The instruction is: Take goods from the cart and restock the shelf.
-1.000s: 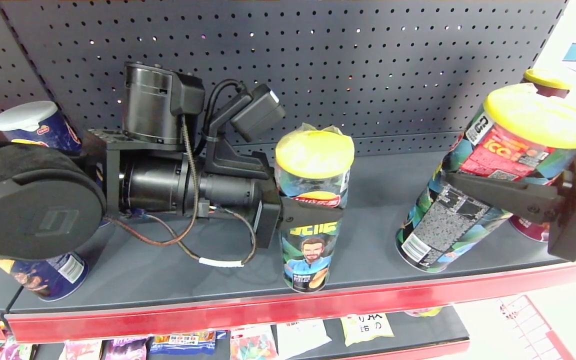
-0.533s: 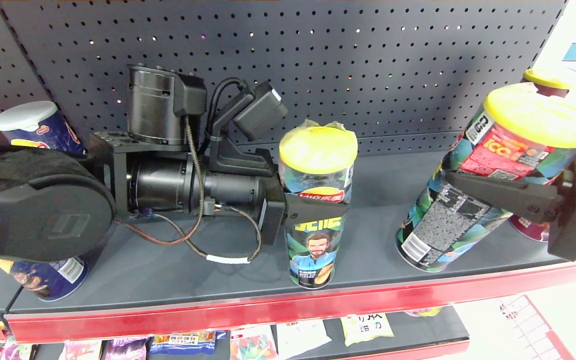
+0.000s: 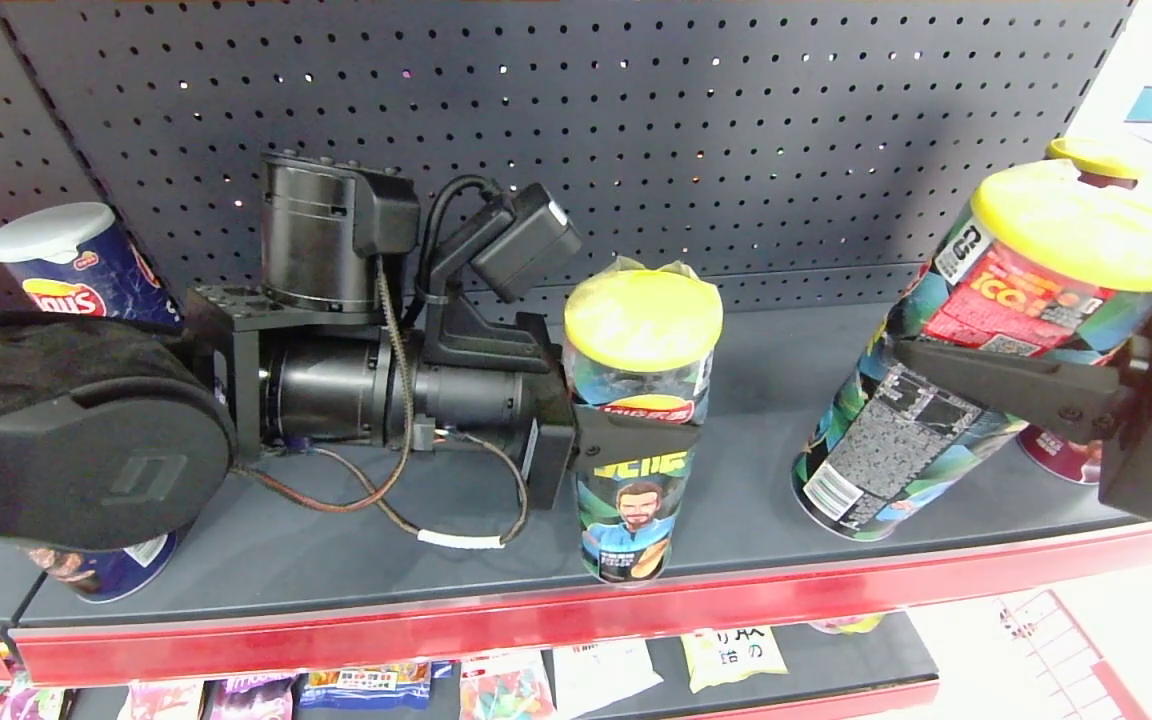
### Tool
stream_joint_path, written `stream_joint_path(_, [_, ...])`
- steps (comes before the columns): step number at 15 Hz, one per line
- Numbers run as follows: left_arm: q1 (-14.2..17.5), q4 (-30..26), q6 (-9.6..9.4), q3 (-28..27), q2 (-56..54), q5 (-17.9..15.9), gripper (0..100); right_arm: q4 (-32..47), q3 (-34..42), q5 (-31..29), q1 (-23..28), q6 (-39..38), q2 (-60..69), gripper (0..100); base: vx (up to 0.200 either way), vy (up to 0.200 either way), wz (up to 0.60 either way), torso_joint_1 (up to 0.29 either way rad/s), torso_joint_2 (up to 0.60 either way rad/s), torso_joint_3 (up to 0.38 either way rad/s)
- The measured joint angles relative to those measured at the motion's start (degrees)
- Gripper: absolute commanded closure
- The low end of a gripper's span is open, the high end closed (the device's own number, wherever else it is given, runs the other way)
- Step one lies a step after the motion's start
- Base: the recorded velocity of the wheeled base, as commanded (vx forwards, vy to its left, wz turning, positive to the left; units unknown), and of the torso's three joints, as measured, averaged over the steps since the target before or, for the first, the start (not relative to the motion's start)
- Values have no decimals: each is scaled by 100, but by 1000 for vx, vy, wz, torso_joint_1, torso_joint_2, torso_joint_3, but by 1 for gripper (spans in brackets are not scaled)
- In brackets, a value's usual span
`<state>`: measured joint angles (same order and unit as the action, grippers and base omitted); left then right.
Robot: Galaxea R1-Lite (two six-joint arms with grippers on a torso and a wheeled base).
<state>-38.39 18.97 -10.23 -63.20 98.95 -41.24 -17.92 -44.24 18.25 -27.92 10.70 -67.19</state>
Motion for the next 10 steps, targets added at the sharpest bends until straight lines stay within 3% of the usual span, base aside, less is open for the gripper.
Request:
stream_joint_path(6, [-2,-28,24,157,-127,2,0,0,-171,0,0,5,-105,100,0,0,0,0,0,0])
stream_joint_path(10, [57,-28,30,642,-446,16,0,2,-525,-18,0,7,-499,100,0,0,0,0,0,0])
